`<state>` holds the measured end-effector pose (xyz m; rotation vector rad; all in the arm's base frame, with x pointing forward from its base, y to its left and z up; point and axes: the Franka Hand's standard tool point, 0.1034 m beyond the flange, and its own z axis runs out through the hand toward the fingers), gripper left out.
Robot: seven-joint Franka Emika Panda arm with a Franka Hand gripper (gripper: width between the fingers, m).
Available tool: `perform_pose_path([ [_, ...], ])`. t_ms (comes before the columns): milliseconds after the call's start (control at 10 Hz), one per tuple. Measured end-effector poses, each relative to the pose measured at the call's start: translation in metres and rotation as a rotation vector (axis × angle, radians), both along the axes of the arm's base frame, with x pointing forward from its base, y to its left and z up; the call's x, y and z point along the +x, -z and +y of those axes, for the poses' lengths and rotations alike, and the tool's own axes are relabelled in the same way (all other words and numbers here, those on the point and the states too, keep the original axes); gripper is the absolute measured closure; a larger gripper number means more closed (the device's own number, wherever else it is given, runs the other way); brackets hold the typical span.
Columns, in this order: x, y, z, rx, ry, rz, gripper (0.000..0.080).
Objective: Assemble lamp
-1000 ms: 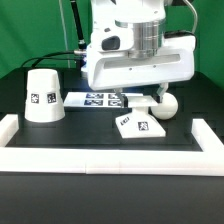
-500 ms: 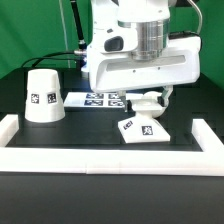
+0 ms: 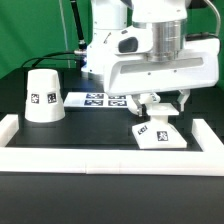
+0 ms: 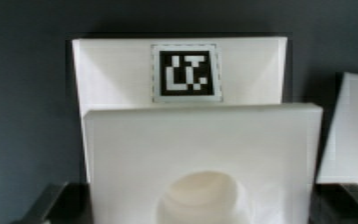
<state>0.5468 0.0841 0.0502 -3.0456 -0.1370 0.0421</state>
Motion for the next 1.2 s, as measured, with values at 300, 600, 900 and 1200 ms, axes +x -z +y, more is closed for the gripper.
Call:
perform_pose_path([
  [300,0.02,-0.001,0.016,0.003,-0.017,-0.023,0.0263],
  [600,0.033,-0.001,0.015,0.005,0.008,-0.037,0.0263],
  [900,0.05,-0.001,0.015,0.012,0.021,-0.064,0.0263],
  [1200,0.053,-0.001,0.015,0.012,0.02,-0.073,0.0263],
])
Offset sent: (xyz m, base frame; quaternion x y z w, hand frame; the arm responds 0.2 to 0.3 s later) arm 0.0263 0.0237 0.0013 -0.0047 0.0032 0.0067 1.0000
